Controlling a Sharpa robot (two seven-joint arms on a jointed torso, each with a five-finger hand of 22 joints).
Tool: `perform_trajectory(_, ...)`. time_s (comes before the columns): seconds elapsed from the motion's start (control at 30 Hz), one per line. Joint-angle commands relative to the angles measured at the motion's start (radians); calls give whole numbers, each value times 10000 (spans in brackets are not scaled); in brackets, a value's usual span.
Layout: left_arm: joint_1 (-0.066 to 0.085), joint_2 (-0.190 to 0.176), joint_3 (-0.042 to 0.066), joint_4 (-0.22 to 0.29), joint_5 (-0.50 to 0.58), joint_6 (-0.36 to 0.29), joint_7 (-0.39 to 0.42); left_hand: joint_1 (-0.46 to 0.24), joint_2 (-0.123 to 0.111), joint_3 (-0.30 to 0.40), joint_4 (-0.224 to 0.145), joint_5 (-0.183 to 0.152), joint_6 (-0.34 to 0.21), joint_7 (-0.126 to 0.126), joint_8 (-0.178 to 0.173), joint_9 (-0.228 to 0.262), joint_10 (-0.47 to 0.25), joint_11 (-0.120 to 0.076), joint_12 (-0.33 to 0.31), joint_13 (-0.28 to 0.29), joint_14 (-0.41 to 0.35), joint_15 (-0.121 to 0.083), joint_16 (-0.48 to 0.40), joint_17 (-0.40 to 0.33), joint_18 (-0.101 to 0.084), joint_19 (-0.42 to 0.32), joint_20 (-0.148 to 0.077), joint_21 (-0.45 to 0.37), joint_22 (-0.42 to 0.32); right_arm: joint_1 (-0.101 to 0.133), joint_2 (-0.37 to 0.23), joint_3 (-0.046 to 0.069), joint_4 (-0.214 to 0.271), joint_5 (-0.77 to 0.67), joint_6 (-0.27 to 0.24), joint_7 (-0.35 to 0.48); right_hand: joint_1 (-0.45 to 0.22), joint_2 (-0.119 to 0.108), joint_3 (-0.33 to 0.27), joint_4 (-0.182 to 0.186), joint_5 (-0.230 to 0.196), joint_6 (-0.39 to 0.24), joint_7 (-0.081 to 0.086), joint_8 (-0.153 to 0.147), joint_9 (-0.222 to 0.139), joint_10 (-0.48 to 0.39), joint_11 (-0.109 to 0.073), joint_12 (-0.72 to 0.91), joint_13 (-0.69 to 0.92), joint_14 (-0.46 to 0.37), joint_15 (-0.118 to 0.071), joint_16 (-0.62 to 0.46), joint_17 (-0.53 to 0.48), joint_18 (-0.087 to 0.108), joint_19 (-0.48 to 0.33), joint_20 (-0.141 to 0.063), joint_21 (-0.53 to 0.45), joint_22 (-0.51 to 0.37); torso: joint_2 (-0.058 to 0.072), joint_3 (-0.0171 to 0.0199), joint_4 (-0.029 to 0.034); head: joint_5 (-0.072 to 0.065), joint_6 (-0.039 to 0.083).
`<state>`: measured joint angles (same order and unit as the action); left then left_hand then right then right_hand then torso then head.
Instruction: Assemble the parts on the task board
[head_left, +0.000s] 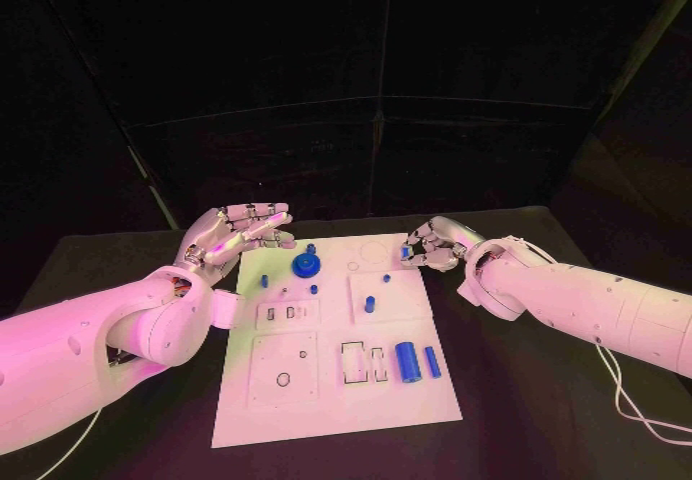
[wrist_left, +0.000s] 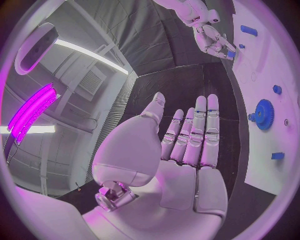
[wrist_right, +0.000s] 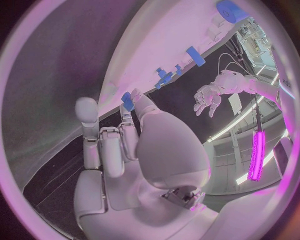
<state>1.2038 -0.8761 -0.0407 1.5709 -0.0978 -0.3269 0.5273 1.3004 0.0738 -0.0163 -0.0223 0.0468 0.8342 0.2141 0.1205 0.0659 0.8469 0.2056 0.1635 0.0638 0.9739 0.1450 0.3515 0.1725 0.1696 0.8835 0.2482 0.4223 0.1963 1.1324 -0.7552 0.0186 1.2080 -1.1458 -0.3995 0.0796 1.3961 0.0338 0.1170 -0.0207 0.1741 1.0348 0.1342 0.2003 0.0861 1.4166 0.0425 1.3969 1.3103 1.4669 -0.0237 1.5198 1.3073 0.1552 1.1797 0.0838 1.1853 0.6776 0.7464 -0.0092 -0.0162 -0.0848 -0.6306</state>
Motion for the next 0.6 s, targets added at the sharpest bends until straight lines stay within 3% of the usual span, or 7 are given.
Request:
perform_trajectory(0.03, 9, -23, 3, 25, -73, 129, 29, 11, 110, 19, -59, 34, -56, 389, -49, -5, -74, -7, -55, -7, -77, 23, 4, 16, 77, -52, -14, 50, 5, 33, -106, 9, 361, 23, -420, -44, -101, 51, 61, 22, 2, 232, -167, 25, 38, 20, -66, 51, 391, 780, -98, 27, 1407, -39, 8, -70, 36, 0, -8, -21, 11, 14, 24)
perform_trajectory(0.2, 13, -70, 3, 59, -72, 113, 26, 7, 122, 22, -56, 33, -54, 383, -49, -4, -72, -10, -55, -6, -79, 23, 6, 18, 78, -56, -13, 51, 5, 111, -289, 13, 1265, -167, -379, -453, -168, 32, 52, 40, -3, 205, -167, 23, 25, 12, -71, 37, 377, 778, -107, 22, 1399, -38, 2, -84, 26, -19, -5, -24, 14, 99, 57)
perform_trajectory(0.3, 15, -78, 3, 42, -72, 99, 22, 7, 122, 22, -56, 33, -54, 383, -49, -4, -72, -10, -55, -6, -79, 23, 6, 18, 78, -56, -13, 51, 5, 152, -219, 14, 1797, -592, -315, -1119, -233, 48, 57, 69, -36, 196, -169, 20, 12, 16, -74, 37, 381, 781, -112, 25, 1408, -44, 15, -94, 33, -2, -28, -35, 14, 141, 39)
perform_trajectory(0.47, 22, -96, 3, 25, -70, 51, -20, -16, 142, 17, -46, 33, -17, 363, -35, 3, -29, -27, -37, 0, -66, 12, 24, 28, 84, -59, -15, 62, 9, 177, 244, 14, 2510, -1473, -218, -2181, -281, 87, 91, 88, -134, 181, -177, 8, -7, 41, -80, 55, 408, 789, -118, 37, 1440, -54, 47, -103, 56, 48, -33, -44, 7, 329, -7)
perform_trajectory(0.57, 27, -83, 3, 4, -69, 59, -37, -40, 176, 11, -44, 32, 155, 258, 41, 28, 171, -103, 51, 19, -13, -38, 73, 53, 106, -56, -32, 94, 21, 180, 658, 13, 2652, -1881, -161, -2580, -282, 90, 96, 87, -141, 184, -179, 9, -8, 40, -82, 53, 405, 786, -119, 31, 1424, -51, 43, -104, 51, 35, -29, -49, 22, 441, -4)
perform_trajectory(0.6, 30, -74, 3, -12, -69, 60, -40, -42, 200, 16, -47, 32, 261, 191, 85, 39, 291, -153, 95, 26, 13, -67, 95, 63, 116, -53, -46, 109, 27, 181, 833, 12, 2653, -2056, -133, -2700, -282, 90, 96, 87, -142, 184, -179, 9, -8, 39, -83, 52, 404, 785, -119, 29, 1418, -51, 41, -104, 49, 31, -45, -49, 28, 520, -53)
